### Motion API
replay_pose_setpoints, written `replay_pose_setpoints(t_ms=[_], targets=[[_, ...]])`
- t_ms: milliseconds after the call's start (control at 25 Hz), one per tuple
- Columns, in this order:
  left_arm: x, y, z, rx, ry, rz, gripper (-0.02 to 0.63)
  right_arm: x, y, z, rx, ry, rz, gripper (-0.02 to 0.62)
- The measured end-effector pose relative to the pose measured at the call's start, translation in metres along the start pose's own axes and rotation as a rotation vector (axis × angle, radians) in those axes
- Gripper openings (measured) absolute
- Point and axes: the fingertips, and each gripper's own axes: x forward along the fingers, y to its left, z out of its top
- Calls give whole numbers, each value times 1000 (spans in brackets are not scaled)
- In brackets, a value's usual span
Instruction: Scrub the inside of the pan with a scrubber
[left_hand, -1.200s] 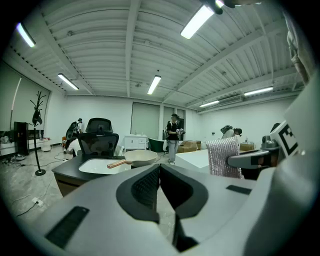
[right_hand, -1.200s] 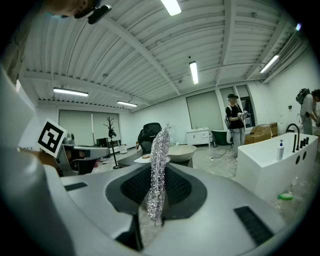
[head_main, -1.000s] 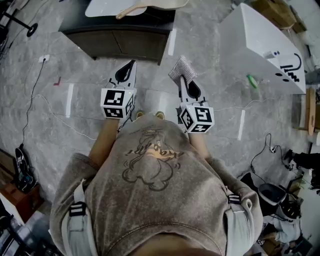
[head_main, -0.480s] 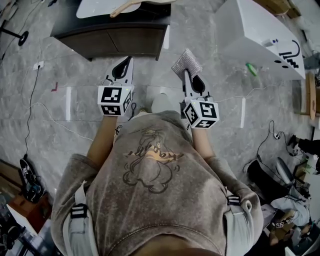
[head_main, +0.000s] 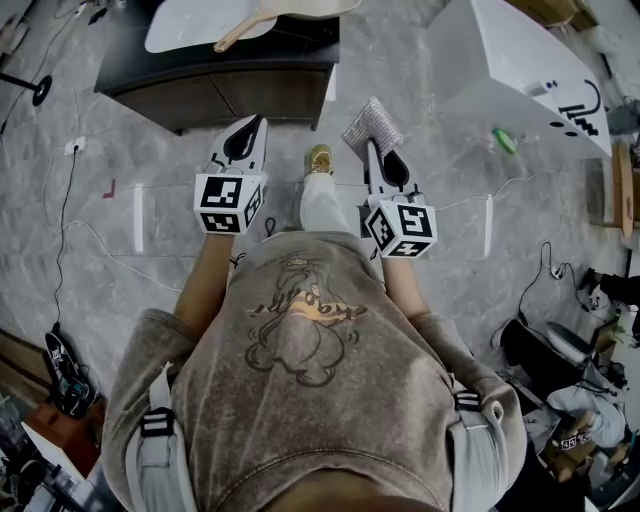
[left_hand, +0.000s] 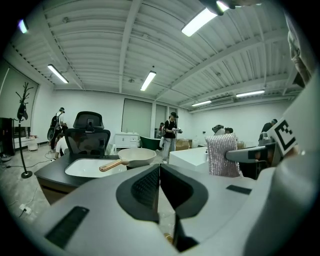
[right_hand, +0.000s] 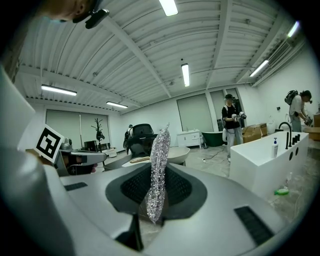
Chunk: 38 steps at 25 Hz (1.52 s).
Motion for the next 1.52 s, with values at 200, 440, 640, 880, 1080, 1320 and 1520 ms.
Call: replay_pose_setpoints(t_ms=[200,440,640,880,1080,1320,1520], targets=[[29,20,3,-13,11,7,18,31,-11,3,9,7,2,75],[73,44,13,-13,12,16,18,79,-28,8,13,23,22,75],[115,69,29,-8,16,34,18,127,-41,22,7,35,57,75],[159,101,54,-6,20,65,18,181,-59,47,2,50,97,75],[195,125,66,-20,23,106,18,230,-75,64,-4,59,140,75],[238,150,72,-27,39,158,18,287,-96,78,-26,73,200,74],[262,169,74,-34,56,189,18,324,-110,79,-30,109,229,75]])
